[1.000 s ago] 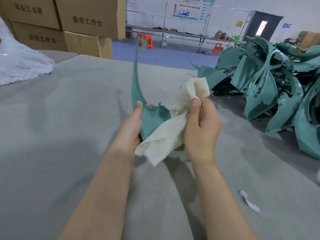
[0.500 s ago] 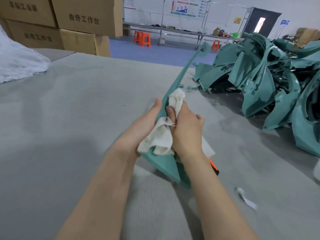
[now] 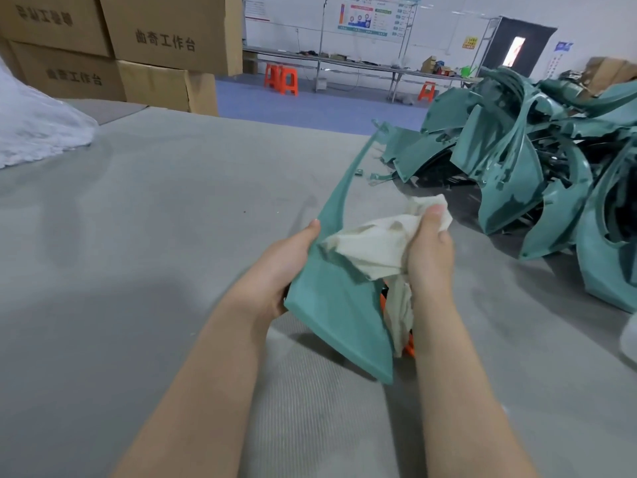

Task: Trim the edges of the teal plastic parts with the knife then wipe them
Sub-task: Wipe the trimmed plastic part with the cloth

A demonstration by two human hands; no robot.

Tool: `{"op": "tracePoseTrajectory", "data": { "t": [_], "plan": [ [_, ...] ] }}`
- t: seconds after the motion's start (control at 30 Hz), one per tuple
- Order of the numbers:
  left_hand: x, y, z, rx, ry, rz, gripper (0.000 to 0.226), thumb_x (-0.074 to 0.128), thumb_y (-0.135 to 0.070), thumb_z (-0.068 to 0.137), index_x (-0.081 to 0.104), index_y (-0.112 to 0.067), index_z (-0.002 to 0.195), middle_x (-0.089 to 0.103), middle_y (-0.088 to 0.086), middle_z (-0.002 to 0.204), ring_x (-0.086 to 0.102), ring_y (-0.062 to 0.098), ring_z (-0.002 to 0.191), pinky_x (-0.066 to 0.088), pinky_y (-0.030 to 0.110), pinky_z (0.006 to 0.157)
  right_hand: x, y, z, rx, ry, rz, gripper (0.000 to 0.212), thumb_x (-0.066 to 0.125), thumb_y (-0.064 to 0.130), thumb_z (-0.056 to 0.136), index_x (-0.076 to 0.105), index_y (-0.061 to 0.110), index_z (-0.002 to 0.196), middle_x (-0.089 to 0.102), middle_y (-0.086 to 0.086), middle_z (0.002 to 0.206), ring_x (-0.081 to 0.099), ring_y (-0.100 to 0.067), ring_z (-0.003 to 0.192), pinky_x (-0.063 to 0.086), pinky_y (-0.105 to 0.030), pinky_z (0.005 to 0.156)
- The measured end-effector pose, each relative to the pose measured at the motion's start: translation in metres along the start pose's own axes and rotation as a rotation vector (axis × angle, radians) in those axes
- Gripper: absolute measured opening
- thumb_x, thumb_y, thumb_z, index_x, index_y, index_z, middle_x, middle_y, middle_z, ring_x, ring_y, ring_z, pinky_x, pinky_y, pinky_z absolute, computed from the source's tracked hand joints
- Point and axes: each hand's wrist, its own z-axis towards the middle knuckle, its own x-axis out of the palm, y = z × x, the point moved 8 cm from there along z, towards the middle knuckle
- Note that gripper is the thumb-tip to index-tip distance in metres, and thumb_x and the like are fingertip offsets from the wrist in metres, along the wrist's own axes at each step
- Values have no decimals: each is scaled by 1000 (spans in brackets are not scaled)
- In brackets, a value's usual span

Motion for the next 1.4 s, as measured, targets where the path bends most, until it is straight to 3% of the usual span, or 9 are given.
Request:
{"op": "tracePoseTrajectory", "data": {
  "t": [0.1,0.2,0.33,0.5,0.7,0.87,1.1,1.3,1.4],
  "plan": [
    [1,-2,-1,8,-10,-12,43,47,-51,94,70,-16,102,75,10,89,72,24,72,58,32,59,27,5,-16,-37,305,39,65,37,59,96,21,31,152,48,13,138,51,-15,123,39,-34,103],
    [-1,-5,-1,41,-19,-1,43,46,-51,95,71,-16,98,75,8,90,73,23,76,57,31,61,57,15,-47,-307,626,-243,94,60,39,92,-13,39,151,30,44,126,44,13,111,34,-2,87],
    [-4,-10,-4,68,-18,45,50,42,-59,93,75,-21,87,75,5,84,73,20,72,55,26,57,67,18,-58,-460,647,-502,74,57,15,95,13,25,154,47,4,144,52,-12,122,42,-24,100],
    [6,-11,-10,95,20,123,46,50,-64,86,71,-23,91,74,1,74,72,14,65,53,22,52,55,29,-49,-541,252,-524,15,53,23,97,57,15,109,68,-6,91,62,-30,89,46,-45,86],
    [17,-7,-15,94,22,211,29,47,-28,98,61,-13,77,63,-4,45,60,8,38,44,14,38,51,24,-37,-425,146,-610,26,46,33,100,65,15,95,67,-5,86,60,-28,85,45,-41,81],
    [7,-13,-12,94,-34,133,41,50,-52,93,68,-16,101,73,6,78,70,21,68,55,30,64,61,15,-47,-360,559,-415,16,49,14,96,56,21,109,62,4,96,56,-16,92,45,-32,83],
    [23,-5,-16,72,39,189,27,47,-28,98,64,-14,82,67,-3,54,64,9,45,48,17,43,48,20,-38,-372,221,-511,15,49,27,99,61,22,92,61,1,86,59,-26,88,43,-35,78],
    [7,-11,-13,66,-7,108,37,50,-49,94,68,-17,89,72,3,66,69,16,56,54,24,50,63,16,-48,-350,576,-378,12,47,10,97,54,18,93,56,10,78,52,-3,73,41,-14,65],
    [13,-9,-15,61,13,112,33,51,-44,96,67,-16,90,71,1,61,68,14,52,52,22,47,60,13,-42,-340,474,-417,14,48,14,96,51,22,85,54,11,73,52,-8,74,45,-23,72]
  ]
}}
